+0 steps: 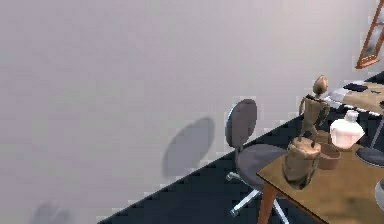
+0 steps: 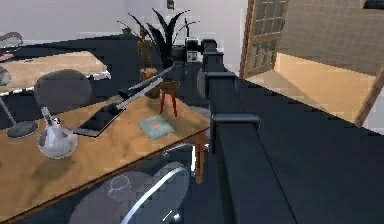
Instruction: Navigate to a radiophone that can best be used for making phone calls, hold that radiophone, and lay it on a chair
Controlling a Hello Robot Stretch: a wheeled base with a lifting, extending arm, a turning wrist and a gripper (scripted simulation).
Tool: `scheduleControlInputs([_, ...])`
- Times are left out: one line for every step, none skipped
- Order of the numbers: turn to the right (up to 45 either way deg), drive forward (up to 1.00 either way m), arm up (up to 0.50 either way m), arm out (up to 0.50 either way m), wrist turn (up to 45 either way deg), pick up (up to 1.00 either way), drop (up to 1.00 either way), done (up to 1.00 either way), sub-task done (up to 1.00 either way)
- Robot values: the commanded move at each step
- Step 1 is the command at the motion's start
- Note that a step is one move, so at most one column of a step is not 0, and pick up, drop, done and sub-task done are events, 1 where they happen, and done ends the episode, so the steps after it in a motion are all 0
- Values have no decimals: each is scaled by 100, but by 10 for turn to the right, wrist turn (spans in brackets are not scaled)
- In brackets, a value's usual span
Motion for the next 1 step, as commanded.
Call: scheduleControlInputs([0, 0, 0, 0, 0, 0, 100, 0, 0])
